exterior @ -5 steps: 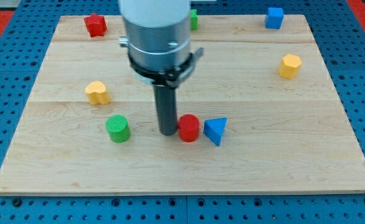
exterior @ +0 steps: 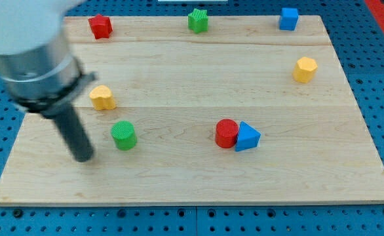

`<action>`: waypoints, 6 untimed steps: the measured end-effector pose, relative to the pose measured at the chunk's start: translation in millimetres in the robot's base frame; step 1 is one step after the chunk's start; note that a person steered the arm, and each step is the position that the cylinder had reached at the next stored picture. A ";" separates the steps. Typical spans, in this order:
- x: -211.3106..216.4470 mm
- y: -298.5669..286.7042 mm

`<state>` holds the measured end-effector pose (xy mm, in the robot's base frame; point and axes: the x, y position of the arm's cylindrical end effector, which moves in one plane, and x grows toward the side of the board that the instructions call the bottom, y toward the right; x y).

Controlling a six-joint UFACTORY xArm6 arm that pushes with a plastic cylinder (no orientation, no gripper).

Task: Point your arm towards the green circle

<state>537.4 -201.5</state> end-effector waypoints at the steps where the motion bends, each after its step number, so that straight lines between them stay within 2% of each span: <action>1: -29.6 -12.7; 3: -34.9 32.0; 5: -7.3 90.2; 6: -59.0 69.9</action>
